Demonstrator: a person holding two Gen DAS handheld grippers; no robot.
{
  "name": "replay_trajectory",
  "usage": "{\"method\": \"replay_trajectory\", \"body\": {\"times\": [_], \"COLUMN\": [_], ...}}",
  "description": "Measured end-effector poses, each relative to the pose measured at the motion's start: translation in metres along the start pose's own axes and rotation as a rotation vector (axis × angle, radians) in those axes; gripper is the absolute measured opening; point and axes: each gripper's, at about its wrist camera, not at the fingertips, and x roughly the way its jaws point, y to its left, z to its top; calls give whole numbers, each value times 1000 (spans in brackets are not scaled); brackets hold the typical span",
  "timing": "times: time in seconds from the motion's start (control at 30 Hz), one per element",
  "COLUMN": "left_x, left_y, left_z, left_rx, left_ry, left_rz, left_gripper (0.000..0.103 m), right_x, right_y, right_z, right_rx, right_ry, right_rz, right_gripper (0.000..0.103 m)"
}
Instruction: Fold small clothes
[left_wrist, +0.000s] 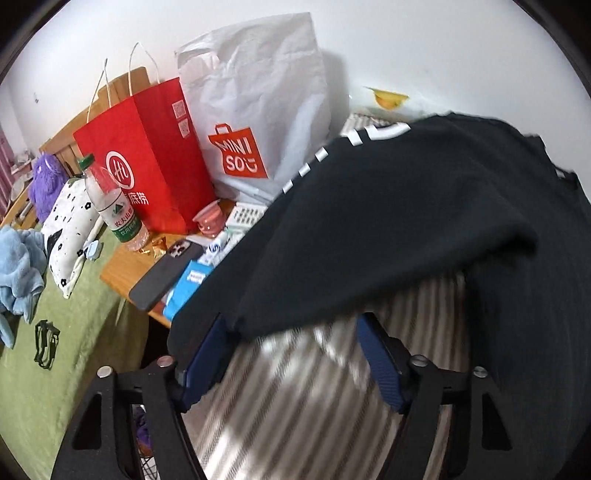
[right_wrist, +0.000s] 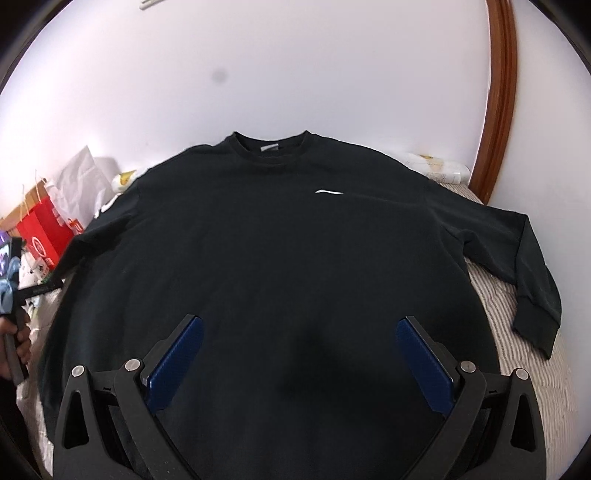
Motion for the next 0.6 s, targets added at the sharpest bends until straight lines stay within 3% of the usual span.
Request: {"method": "replay_trajectory", "body": {"times": [0.07,0.13,0.23,0.4,0.6], "left_x": [4,4,-6,-53,-103], "left_y": [-1,-8,-25,-47,-107], "left_z": [7,14,24,54,88], "left_rx": [-5,25,91,116,174], "left_ry": [1,-18,-54,-162,-257], "left_rz": [1,57,134,136,62], "left_gripper": [35,12,8,6,6], "right_x": [3,5,9,7,1], "right_y": [-6,-13,-22,-32,-53], "right_z": [4,7,8,5,2], "right_rx": [9,33,59,64,94], "right_ry": [-7,-16,-21,-40,-50], "right_rz": [-1,8,33,57,98], "right_gripper": [102,102,102,102,102]}}
